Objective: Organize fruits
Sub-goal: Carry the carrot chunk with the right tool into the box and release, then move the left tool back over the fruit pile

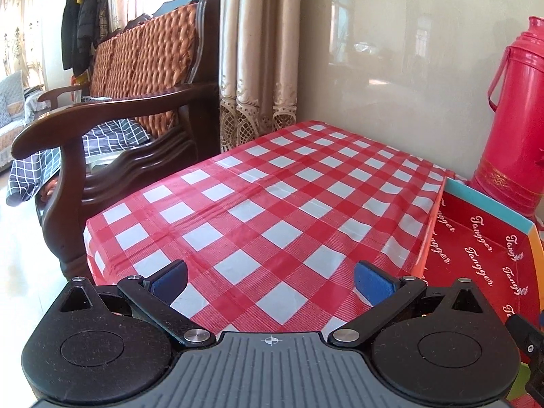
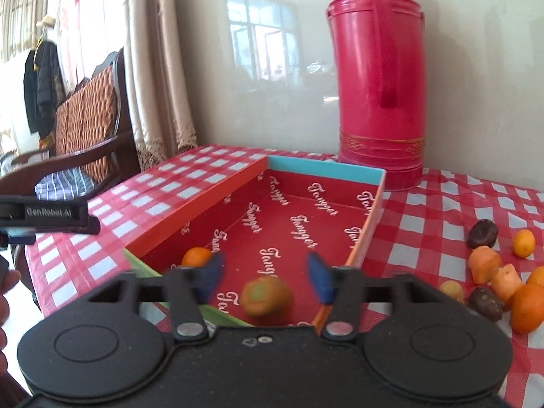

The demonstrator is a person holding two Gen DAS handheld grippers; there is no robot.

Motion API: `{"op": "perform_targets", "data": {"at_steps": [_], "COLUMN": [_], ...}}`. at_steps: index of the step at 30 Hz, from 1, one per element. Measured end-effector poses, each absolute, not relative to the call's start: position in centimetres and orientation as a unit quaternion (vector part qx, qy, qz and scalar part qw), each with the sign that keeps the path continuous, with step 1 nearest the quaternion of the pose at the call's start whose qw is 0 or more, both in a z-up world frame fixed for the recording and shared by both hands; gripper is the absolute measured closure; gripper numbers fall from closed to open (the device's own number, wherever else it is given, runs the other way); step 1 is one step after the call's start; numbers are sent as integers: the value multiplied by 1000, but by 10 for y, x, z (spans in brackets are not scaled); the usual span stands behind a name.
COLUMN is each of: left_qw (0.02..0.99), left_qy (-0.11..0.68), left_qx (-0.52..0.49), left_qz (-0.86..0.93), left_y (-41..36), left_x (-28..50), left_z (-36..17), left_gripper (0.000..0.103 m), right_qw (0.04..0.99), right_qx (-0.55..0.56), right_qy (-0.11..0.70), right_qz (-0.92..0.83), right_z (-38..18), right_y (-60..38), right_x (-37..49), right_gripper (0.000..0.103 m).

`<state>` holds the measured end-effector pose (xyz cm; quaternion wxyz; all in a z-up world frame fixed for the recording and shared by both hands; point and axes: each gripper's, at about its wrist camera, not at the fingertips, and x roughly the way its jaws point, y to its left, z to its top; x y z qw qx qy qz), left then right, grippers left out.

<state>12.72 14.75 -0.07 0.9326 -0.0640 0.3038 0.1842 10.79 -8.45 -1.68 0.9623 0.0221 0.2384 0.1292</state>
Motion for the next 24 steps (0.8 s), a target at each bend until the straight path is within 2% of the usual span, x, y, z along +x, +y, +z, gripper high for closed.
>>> {"op": "perform_targets", "data": {"at_steps": [10, 15, 24], "left_qw": [956, 965, 971], "left_qy": [272, 256, 229], "left_qx": [-10, 18, 58], "left_qz": [114, 55, -47], "left_y": [91, 48, -26], "left_x": [118, 111, 95], "left_z": [6, 10, 11], "left_gripper": [0, 0, 0], "right_qw": [979, 977, 967], "right_qx": [38, 67, 85], "right_qy": [196, 204, 207], "right_qz": [48, -12, -121], "right_z": [-1, -3, -9], "right_y": [-123, -160, -222], "right_x": [91, 85, 58], "right_gripper": [13, 7, 6]}}
